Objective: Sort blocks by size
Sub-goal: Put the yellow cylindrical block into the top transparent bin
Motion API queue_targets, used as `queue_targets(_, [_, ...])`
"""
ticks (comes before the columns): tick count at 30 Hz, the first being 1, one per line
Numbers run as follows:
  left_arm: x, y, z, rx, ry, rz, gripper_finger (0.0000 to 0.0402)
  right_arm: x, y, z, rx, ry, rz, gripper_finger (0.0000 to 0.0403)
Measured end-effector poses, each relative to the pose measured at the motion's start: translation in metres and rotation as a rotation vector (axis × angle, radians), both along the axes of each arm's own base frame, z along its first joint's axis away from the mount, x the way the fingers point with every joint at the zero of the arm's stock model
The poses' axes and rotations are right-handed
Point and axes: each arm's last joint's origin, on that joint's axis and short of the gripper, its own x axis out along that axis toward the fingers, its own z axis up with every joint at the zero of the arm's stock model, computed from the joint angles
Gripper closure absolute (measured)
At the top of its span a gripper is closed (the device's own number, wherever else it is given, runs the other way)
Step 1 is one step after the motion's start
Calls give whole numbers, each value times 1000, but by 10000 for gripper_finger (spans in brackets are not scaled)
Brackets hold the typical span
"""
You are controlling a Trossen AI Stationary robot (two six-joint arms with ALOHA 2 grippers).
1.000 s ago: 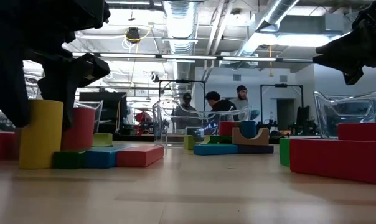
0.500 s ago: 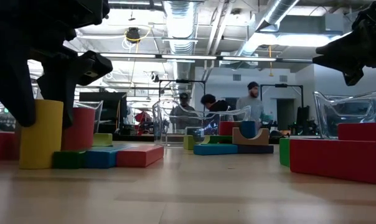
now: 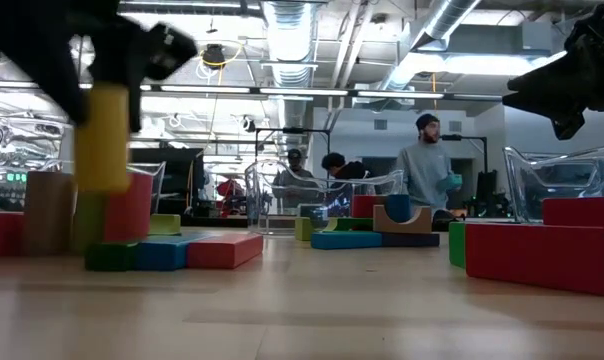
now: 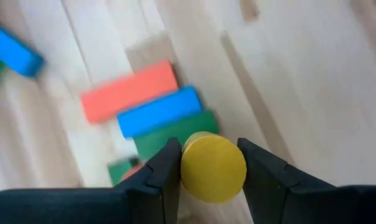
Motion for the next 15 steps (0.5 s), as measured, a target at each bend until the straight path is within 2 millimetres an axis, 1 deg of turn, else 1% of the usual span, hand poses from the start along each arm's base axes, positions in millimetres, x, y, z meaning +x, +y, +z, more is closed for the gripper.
queue_targets(4, [1, 8, 26, 23, -94, -14, 273, 0, 0, 0, 7, -2, 0, 251])
queue_targets(8, [0, 23, 48, 78, -192, -5, 273, 0, 0, 0, 9, -4, 3, 251])
queue_targets(12, [0, 43, 65, 153, -288, 40, 273, 1, 3, 8, 12, -68, 103, 251])
queue_targets(15, [5, 56, 75, 190, -362, 48, 273, 3, 6, 18, -36, -133, 160, 251])
